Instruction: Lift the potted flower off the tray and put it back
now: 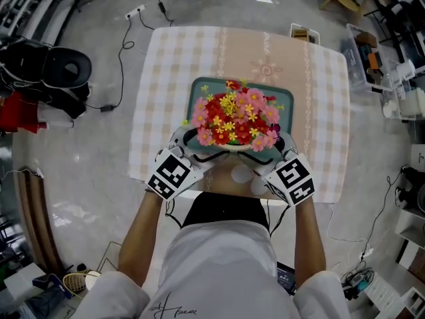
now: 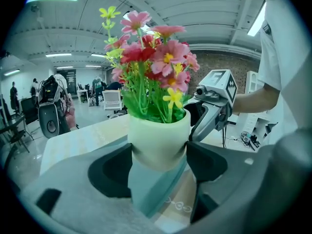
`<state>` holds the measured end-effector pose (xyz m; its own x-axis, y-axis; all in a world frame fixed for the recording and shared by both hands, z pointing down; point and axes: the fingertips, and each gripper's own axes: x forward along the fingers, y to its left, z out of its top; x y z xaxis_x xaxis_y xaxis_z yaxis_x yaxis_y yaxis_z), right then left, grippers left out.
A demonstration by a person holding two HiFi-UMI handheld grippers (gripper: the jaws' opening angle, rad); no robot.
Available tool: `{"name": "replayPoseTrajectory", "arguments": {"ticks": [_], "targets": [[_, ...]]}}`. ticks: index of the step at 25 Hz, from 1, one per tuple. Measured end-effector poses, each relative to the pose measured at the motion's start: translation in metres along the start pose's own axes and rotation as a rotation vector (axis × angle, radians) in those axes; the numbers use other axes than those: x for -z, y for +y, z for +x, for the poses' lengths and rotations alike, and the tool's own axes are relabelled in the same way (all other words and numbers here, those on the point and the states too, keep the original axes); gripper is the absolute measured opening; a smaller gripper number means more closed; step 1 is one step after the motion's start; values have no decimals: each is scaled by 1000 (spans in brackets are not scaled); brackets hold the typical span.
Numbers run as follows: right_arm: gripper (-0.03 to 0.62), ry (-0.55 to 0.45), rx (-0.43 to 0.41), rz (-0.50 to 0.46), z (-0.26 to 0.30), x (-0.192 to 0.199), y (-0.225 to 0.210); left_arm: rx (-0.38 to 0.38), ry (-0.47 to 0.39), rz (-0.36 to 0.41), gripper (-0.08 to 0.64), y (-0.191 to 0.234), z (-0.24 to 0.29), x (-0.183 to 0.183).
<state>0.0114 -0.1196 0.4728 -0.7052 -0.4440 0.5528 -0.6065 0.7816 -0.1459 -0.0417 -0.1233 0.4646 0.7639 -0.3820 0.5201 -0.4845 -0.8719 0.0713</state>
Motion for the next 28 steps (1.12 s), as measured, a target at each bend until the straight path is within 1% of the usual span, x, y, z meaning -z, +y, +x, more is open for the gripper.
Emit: {"name": "replayPoseTrajectory", "arguments": {"ticks": [3,12,17,24,28], "targets": [[359,-2,-3,-10,-5,-5,5,-9,6,4,350,-4,-7,-5],[359,-14,-5,-35,-20,-18,22,-30,-19,17,350,-15,-28,-17],[357,-24,-10,-29,-26,-25,30,-36,-23,24,350,-20,-39,-24],[357,-30,-11,-53,-33,-39,41,-43,-32,22,350,-23,-56,-33],[356,-33,-10,-45,-36,-45,48,-42,-32,36,350,-25,-65,-37]]}}
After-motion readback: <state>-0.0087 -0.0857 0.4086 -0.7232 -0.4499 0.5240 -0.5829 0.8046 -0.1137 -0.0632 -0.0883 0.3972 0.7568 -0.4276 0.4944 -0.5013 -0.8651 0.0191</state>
